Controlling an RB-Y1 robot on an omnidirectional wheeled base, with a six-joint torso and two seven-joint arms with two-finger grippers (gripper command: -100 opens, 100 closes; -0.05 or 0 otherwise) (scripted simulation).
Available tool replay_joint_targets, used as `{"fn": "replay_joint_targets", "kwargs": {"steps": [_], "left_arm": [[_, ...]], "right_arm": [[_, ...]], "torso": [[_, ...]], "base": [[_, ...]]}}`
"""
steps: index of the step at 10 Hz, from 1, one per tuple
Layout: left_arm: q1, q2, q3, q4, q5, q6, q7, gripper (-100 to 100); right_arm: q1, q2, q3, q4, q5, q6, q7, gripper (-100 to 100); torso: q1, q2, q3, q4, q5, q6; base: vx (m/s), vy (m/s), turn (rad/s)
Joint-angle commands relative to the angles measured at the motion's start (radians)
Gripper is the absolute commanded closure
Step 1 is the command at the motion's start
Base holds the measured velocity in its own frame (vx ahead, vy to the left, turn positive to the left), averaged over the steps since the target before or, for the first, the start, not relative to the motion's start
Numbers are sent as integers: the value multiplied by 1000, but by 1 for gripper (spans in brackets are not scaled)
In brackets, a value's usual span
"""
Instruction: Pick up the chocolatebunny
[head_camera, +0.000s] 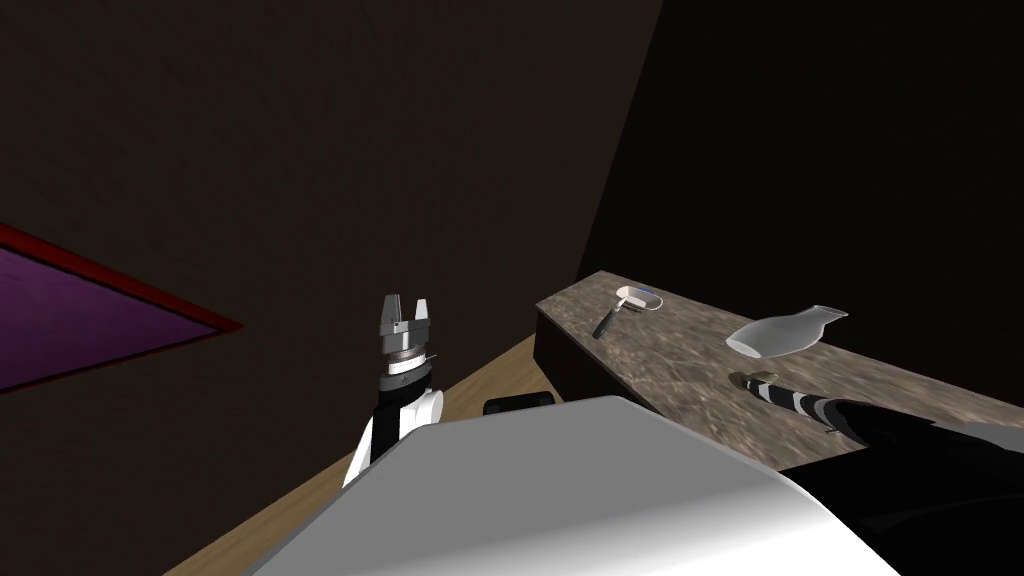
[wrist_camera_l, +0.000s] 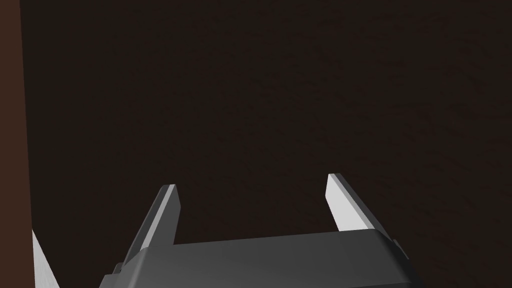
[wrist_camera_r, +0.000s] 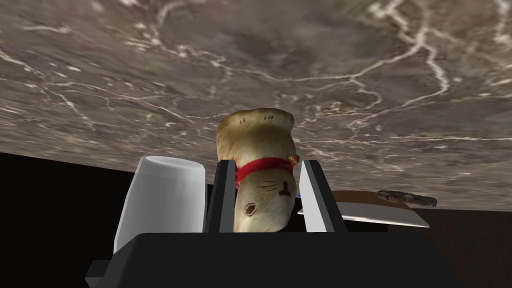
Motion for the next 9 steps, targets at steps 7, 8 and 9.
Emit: {"fn": "replay_joint_targets", "kwargs": {"steps": [7, 8, 9], "left_arm": [[0, 0, 0, 0, 0, 0, 0, 0], [0, 0, 0, 0, 0, 0, 0, 0], [0, 0, 0, 0, 0, 0, 0, 0]], "right_arm": [[-45, 8, -37, -1, 108, -2, -95, 100], [-45, 8, -37, -1, 132, -2, -97, 100], [-45, 8, -37, -1, 163, -2, -97, 100]], "torso": [[0, -2, -1, 0, 0, 1], [1, -3, -2, 0, 0, 1], [1, -3, -2, 0, 0, 0]], "base": [[22, 0, -102], [50, 10, -104], [23, 2, 37]]}}
